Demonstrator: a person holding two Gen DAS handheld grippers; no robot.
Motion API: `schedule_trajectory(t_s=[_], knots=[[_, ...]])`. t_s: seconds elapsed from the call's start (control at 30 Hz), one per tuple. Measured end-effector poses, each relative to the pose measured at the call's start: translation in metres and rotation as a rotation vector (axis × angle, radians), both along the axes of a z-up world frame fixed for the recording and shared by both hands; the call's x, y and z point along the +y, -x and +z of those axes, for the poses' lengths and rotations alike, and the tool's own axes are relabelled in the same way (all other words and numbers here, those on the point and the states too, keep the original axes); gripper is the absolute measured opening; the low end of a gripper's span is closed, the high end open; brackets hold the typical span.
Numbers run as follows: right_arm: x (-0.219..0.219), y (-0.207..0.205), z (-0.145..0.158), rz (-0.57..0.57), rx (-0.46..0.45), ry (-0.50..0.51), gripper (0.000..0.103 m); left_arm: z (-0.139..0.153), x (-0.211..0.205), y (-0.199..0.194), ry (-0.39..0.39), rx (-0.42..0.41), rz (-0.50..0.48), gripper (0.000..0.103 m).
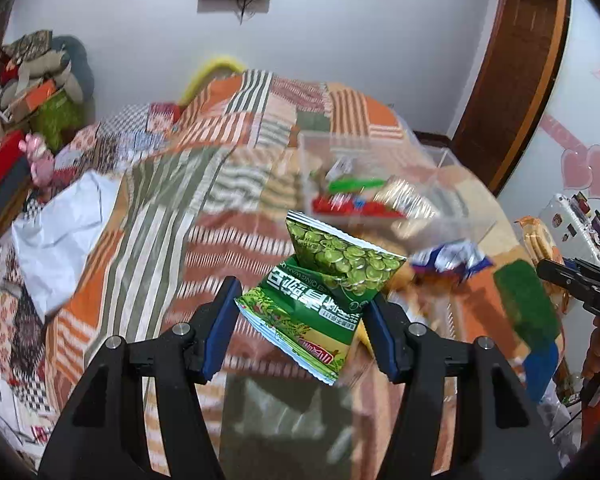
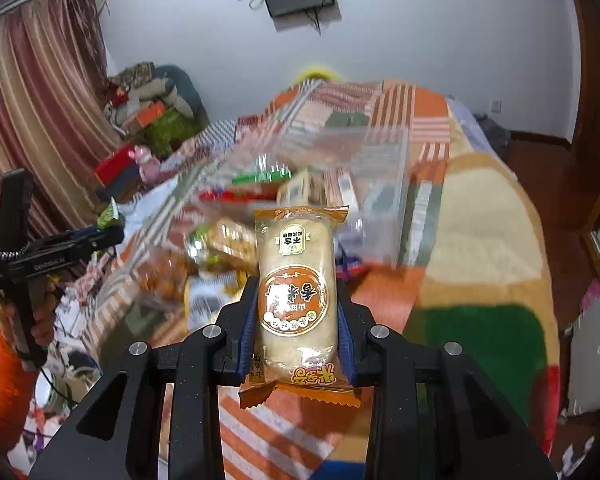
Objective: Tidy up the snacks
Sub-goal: 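Carry the pea bag into the box with the left tool while the right tool drops the bread pack in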
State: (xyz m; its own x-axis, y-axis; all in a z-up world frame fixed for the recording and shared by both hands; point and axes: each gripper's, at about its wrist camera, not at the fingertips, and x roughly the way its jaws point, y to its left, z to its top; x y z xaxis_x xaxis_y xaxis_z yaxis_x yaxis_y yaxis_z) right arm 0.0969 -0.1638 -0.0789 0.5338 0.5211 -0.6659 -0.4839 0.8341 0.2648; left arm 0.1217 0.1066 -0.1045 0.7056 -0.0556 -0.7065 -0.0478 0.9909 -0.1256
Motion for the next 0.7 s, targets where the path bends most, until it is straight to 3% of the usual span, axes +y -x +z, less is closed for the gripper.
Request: schedule_trajectory(t_s=[0.33, 0.7], knots=[[0.003, -0.024, 0.024, -0.037, -0.086, -0.041, 0.031, 0.036, -0.036, -0.044, -0.017, -0.075, -0.075, 0.059], [0.008, -0.063, 0.028, -0.086, -0.110, -0.079, 0.031, 0.033, -0.069, -0.098, -0.022, -0.061, -0.135, 0.060]])
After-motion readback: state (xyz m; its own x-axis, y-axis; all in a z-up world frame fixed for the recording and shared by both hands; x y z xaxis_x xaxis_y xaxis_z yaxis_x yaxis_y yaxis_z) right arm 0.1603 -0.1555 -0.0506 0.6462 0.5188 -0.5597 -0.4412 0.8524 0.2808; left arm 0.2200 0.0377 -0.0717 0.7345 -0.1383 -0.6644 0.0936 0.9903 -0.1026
